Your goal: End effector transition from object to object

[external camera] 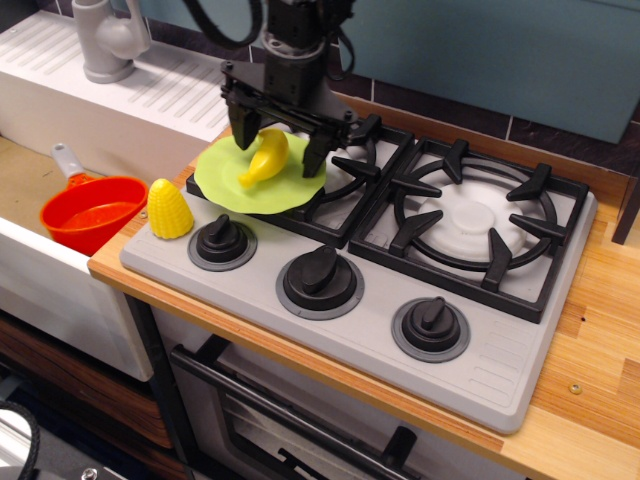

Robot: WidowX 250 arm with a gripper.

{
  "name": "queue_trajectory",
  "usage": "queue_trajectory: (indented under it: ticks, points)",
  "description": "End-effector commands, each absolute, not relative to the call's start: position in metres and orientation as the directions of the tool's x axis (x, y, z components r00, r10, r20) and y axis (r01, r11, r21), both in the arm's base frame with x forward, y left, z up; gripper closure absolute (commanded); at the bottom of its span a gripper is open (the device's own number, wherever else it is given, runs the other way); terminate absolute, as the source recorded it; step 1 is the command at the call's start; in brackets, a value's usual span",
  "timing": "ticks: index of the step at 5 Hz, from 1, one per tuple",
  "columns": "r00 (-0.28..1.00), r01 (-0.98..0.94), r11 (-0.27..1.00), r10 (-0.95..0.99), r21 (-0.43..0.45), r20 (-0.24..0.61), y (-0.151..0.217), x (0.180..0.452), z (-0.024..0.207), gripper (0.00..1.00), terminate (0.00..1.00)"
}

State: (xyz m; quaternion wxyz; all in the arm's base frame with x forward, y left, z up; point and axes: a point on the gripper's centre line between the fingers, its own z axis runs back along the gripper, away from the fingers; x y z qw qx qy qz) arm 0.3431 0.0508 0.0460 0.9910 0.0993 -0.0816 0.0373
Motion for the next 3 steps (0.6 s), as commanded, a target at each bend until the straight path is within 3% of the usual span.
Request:
queue_trajectory:
  ticks: [1, 2, 3]
  points:
    - [0.974, -0.102, 0.981, 0.065, 0.165, 0.216, 0.042, 0.351, 0.080, 0.00, 0.00]
    - [0.975, -0.107, 0.982, 0.072, 0.157, 0.210, 0.039, 0.351, 0.083, 0.00, 0.00]
    - [0.985, -0.092, 0.984, 0.067, 0.155, 0.158, 0.045, 0.343, 0.104, 0.00, 0.00]
